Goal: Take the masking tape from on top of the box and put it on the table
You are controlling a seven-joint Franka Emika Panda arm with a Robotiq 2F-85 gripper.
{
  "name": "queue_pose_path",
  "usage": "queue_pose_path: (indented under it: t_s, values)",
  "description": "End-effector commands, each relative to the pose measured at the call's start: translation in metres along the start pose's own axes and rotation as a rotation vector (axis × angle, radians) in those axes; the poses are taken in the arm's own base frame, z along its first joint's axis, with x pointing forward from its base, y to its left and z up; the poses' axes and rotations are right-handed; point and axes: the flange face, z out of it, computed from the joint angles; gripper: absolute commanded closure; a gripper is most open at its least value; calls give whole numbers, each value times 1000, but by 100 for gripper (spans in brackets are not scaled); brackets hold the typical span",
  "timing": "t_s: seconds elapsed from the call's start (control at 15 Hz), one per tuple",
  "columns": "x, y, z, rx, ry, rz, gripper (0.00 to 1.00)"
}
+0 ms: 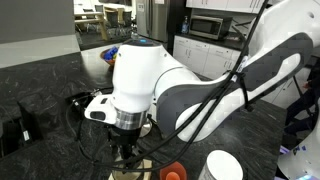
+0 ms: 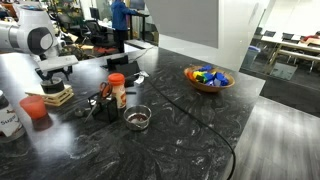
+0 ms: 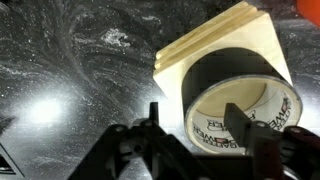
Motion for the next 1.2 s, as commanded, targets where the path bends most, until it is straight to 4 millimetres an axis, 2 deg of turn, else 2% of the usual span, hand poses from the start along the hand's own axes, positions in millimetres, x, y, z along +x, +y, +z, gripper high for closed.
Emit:
queue_pose_path:
  t_s: [0.0,0.27,0.4,0.53,0.73,1.13]
  values:
    - [-3,2,-1,-20,-1,-7,62]
    - [-4,3,-2,-18,1,3,90]
    - [-5,4,-3,-16,5,8,99]
    - [-4,5,-5,-11,21,21,100]
    - [-2,10,-20,-11,77,55,98]
    - [-5,24,-75,-50,189,154,98]
